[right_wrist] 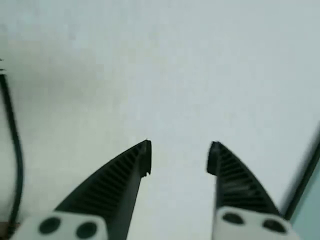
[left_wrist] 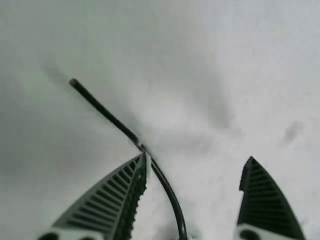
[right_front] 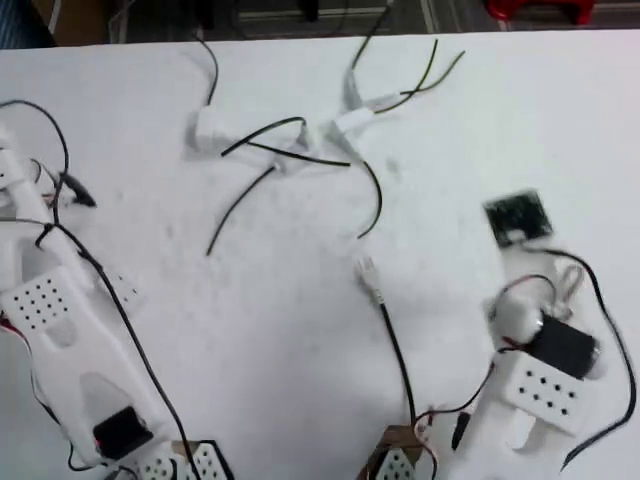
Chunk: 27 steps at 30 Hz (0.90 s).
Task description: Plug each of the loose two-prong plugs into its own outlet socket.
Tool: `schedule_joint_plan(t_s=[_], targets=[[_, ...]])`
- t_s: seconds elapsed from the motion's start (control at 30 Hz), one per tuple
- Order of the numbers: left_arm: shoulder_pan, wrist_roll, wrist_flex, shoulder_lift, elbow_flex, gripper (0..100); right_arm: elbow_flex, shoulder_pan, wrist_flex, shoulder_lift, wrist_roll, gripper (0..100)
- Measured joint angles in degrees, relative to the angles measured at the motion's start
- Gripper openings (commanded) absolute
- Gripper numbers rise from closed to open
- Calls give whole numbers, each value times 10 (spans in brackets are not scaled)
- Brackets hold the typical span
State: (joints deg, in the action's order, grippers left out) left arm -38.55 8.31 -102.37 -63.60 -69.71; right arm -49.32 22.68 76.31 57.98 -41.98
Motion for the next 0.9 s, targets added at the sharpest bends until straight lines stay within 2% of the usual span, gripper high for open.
schedule_joint_plan(t_s=[0.2, 0.33, 0.63, 0.8, 0.9], targets=[[-31, 0, 0, 0, 36, 298, 27, -230, 30, -35, 93, 254], [-61, 0, 1, 0, 44, 298, 39, -337, -20, -132, 149, 254], [-67, -14, 4, 40, 142, 298, 96, -389, -128, -395, 185, 254], [-67, -32, 4, 164, 286, 298, 111, -434, -154, -455, 185, 254], [-65, -67, 4, 253, 394, 298, 111, -458, -166, -471, 186, 254]])
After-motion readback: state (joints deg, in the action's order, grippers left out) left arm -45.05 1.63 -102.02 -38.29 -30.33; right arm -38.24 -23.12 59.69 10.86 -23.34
